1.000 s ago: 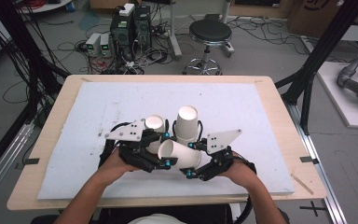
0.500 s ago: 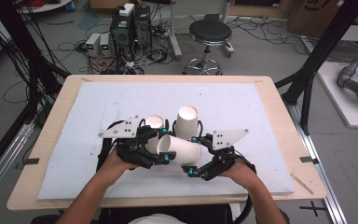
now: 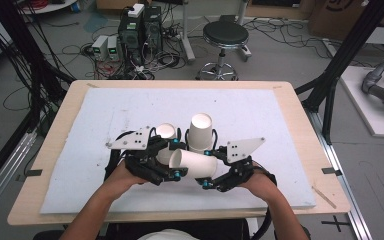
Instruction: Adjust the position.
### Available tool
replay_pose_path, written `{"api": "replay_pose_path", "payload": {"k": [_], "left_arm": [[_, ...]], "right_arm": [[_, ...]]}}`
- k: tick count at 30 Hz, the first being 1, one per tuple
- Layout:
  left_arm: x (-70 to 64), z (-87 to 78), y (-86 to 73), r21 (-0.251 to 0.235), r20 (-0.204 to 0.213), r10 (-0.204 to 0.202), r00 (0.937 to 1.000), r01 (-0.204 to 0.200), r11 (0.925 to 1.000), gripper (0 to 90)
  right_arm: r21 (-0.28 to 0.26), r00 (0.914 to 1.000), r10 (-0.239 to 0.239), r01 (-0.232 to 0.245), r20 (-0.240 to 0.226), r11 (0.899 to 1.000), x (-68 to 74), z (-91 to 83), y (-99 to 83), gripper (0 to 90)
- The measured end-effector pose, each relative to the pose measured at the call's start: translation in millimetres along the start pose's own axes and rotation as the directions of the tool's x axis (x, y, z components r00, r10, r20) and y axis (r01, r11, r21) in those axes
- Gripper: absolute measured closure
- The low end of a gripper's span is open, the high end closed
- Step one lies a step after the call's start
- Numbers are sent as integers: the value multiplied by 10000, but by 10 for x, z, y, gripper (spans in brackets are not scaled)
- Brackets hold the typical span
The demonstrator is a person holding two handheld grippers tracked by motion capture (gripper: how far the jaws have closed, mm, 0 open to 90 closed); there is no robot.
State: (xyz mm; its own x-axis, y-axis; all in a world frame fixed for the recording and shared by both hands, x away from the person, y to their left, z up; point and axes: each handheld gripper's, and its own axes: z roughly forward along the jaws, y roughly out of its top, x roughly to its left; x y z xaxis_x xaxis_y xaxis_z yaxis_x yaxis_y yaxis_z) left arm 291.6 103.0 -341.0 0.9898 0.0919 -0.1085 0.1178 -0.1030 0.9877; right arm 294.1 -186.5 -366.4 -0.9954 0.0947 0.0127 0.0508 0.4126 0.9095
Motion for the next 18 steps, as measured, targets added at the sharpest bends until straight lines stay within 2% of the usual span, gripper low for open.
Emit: {"api": "replay_pose_path", "payload": {"k": [4,5,7,12,14,16,18], "left_arm": [[9,22,-16,139,98,-102,9999,100,9999,267],[9,26,-22,180,223,-94,9997,90,9998,309],[5,38,-34,234,394,-28,9992,19,9997,331],[4,43,-52,337,412,17,9991,-31,9994,356],[8,34,-48,236,362,19,9993,-27,9997,360],[17,20,-42,88,279,-44,9996,42,10000,360],[16,4,-35,-90,188,-5,9998,7,10000,360]], "right_arm": [[235,9999,-149,150,-42,9996,6,-3,16,346],[287,9999,-137,138,-45,9995,6,-5,14,349],[322,9999,-150,151,-39,9994,4,-7,12,353],[566,9996,-256,262,-112,9981,1,-29,16,362],[470,9997,-157,164,-172,9988,4,-36,18,346],[300,10000,17,-17,-21,9995,6,-38,23,295],[-95,9999,95,-94,77,9999,0,-39,18,261]]}}
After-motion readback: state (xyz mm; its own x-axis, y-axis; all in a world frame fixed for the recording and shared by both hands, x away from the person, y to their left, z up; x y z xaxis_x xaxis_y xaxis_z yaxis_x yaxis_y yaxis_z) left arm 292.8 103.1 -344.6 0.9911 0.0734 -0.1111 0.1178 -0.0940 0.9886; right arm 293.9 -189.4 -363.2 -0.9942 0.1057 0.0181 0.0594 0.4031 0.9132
